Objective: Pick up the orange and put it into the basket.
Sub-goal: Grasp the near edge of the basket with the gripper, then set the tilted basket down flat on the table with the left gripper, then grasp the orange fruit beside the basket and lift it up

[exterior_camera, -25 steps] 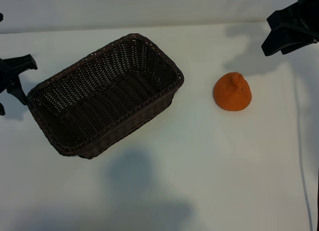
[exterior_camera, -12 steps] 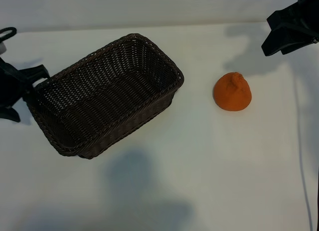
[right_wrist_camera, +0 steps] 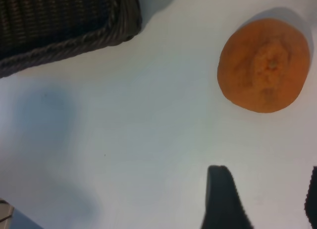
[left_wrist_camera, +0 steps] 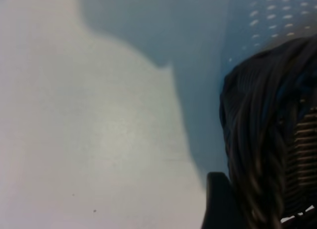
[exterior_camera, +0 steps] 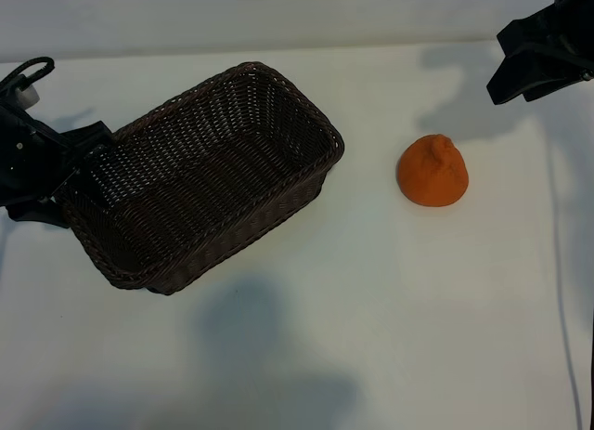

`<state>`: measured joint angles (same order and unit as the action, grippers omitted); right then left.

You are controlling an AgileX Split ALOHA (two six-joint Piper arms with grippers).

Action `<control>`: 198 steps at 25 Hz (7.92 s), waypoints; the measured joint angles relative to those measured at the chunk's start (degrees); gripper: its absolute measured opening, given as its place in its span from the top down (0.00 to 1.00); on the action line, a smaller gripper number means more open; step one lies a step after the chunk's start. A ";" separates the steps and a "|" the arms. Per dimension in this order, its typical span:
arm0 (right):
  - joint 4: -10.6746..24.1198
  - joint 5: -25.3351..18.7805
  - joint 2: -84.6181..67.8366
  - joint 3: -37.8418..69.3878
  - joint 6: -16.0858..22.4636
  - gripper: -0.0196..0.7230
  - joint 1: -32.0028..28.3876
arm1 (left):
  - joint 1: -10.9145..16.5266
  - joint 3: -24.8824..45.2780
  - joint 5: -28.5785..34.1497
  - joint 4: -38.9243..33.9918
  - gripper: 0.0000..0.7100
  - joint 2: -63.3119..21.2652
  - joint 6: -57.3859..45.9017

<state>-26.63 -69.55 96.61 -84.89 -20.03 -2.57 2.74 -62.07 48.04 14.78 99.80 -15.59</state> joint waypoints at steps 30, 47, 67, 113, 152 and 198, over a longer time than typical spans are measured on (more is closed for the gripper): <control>0.00 -0.06 0.00 0.00 0.00 0.42 0.00 | 0.01 3.31 -2.74 3.52 0.77 4.86 1.59; 0.00 -0.06 0.00 0.00 0.00 0.42 0.00 | 0.01 -17.35 19.06 0.46 0.78 2.05 10.17; 0.00 -0.06 0.00 0.00 0.00 0.43 0.00 | 0.01 -21.51 19.29 8.52 0.78 2.64 25.28; -1.18 -0.12 0.00 0.00 0.00 0.50 0.00 | -5.67 -20.19 8.71 7.51 0.78 16.00 21.25; -1.41 -0.13 0.00 0.00 0.00 0.50 0.00 | -7.35 -20.14 7.85 7.69 0.78 19.06 21.10; -1.64 -0.20 0.00 0.00 0.00 0.50 0.00 | -3.69 -20.14 19.27 3.70 0.23 -0.85 19.79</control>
<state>-28.27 -69.74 96.61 -84.89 -20.03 -2.57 -0.95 -82.21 67.31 18.48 98.95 4.20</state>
